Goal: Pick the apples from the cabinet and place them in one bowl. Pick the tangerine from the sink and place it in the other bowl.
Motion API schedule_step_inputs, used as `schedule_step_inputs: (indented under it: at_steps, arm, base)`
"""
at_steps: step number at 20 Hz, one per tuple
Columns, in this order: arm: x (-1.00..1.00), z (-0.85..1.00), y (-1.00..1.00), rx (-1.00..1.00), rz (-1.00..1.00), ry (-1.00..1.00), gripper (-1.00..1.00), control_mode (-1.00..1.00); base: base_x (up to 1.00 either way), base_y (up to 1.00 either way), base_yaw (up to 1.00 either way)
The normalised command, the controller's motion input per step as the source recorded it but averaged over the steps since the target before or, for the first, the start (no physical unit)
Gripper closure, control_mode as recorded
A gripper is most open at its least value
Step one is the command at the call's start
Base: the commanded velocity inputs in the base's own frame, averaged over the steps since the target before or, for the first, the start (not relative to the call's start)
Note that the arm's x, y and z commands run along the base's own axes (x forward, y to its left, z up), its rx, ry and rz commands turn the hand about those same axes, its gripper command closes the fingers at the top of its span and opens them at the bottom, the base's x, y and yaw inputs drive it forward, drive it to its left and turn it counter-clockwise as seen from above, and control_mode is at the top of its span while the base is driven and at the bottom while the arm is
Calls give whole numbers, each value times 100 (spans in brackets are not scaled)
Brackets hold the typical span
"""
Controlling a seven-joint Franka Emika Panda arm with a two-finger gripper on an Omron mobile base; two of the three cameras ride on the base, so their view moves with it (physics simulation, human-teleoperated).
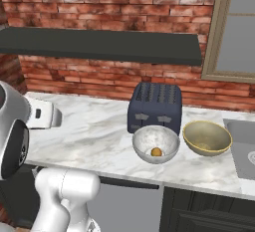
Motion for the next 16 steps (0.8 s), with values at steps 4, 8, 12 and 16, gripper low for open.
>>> schedule_step_inputs:
  at_steps: [4,8,12,16]
  arm:
    - [33,-6,-65,-9,-15,22,100,-100]
    - [24,-1,-43,-10,-21,32,100,-100]
    - [1,-44,-25,-2,-18,2,100,-100]
    - [12,-85,-7,0,-6,0,100,-100]
  base:
    - [0,0,0]
    - [0,0,0]
    - [0,0,0]
    - [0,0,0]
